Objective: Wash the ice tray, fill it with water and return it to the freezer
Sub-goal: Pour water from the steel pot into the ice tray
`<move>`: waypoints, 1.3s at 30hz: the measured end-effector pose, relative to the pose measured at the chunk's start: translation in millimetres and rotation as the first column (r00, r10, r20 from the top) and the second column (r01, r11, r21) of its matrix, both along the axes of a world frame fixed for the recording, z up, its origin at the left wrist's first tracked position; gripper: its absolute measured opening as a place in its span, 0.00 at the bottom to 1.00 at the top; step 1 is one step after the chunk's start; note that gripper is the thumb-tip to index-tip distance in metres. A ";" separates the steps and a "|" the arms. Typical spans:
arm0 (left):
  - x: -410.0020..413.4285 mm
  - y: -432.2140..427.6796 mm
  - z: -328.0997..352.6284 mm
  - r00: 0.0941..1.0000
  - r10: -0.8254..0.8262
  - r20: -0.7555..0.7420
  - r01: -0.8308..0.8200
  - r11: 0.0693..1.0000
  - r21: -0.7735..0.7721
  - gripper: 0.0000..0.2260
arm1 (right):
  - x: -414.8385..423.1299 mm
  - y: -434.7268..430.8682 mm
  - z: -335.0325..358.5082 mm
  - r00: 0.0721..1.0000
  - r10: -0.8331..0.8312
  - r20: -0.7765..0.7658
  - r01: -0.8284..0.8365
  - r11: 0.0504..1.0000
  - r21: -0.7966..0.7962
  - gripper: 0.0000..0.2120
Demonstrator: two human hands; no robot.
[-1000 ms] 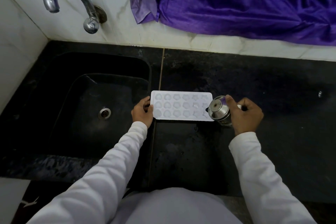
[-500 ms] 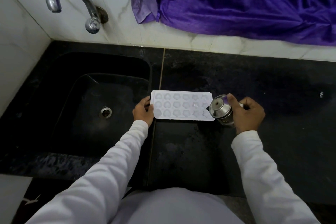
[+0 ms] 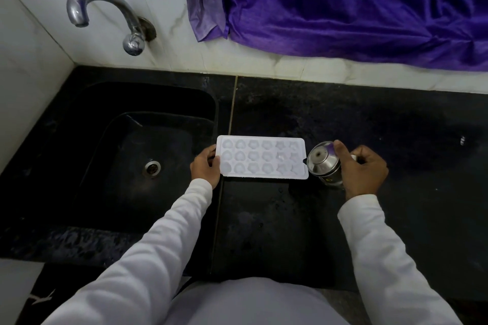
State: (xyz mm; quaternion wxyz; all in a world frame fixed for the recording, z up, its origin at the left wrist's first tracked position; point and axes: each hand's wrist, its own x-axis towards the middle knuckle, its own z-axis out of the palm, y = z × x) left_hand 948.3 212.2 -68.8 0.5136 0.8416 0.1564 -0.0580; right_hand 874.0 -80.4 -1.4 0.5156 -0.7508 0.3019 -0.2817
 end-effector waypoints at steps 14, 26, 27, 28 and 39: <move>-1.1 -0.6 -2.0 1.000 -0.004 0.005 0.004 1.000 0.027 0.15 | -6.0 -4.9 4.6 0.999 0.031 0.025 -0.031 1.000 -0.004 0.22; -2.4 -2.1 -2.3 1.000 0.016 0.004 -0.016 1.000 0.025 0.15 | -6.8 -9.1 4.3 0.999 0.035 0.038 -0.036 0.999 0.018 0.23; -2.3 -2.2 -2.7 1.000 0.019 0.003 -0.019 1.000 0.024 0.15 | -6.5 -9.9 4.5 0.999 0.031 0.036 -0.032 0.999 0.032 0.23; -2.4 -2.4 -2.3 1.000 0.019 0.002 -0.019 0.999 0.026 0.15 | -6.2 -10.6 4.6 0.999 0.027 0.034 -0.029 0.999 0.046 0.23; -4.5 -3.3 -0.5 0.999 0.027 0.022 -0.028 0.999 0.024 0.14 | 1.1 2.8 -0.1 0.997 0.069 0.031 -0.071 0.993 0.089 0.23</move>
